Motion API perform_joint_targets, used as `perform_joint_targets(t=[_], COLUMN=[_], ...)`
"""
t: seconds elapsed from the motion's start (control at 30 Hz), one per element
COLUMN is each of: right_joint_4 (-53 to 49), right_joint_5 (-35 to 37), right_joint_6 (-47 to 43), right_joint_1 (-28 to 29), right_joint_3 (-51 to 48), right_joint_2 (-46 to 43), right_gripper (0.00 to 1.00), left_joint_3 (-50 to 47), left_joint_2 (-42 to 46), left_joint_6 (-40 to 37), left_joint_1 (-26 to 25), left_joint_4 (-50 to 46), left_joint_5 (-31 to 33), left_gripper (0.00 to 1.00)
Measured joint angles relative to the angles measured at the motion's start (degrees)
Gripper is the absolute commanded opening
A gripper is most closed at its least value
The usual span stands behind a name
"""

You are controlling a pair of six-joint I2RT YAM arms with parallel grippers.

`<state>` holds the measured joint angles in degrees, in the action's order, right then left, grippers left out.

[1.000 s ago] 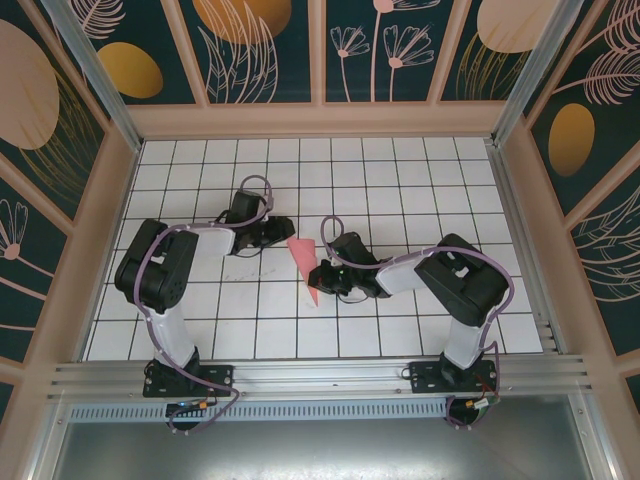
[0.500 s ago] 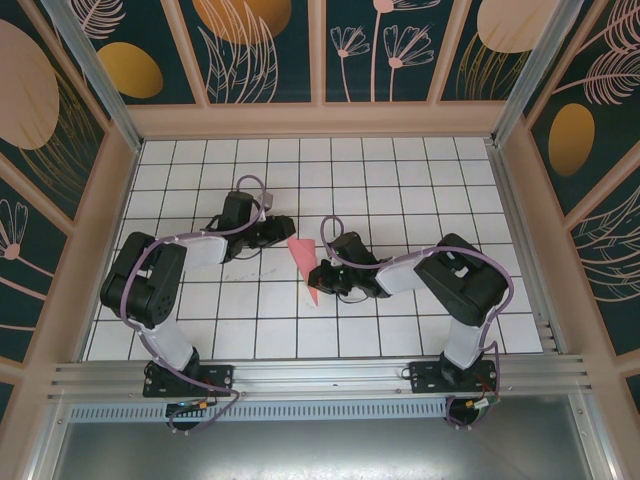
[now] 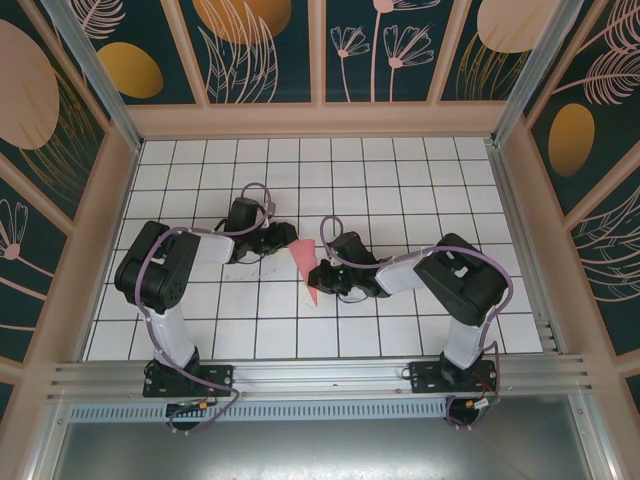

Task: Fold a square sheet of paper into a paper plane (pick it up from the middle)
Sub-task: Fold the wing for the fifth time at the center of the table.

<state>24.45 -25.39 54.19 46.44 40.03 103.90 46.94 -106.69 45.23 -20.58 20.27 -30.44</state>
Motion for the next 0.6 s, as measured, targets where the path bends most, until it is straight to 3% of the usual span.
perform_joint_targets(t=[0.33,0.6], right_joint_4=[-1.1,-3.5], right_joint_5=[-0.3,-0.6], right_joint_6=[0.0,-0.1], right_joint_1=[0.0,0.1], right_joint_3=[0.9,2.8], right_joint_2=[0.3,0.7], right_gripper=[0.01,0.07], left_joint_3=[2.6,2.8], left_joint_2=[1.2,11.1], left_joint_6=[0.0,-0.5], left_joint_1=[0.4,1.0], left_joint_4=[-6.1,-12.2], left_joint_5=[6.4,10.6], left_gripper=[0.43,0.46])
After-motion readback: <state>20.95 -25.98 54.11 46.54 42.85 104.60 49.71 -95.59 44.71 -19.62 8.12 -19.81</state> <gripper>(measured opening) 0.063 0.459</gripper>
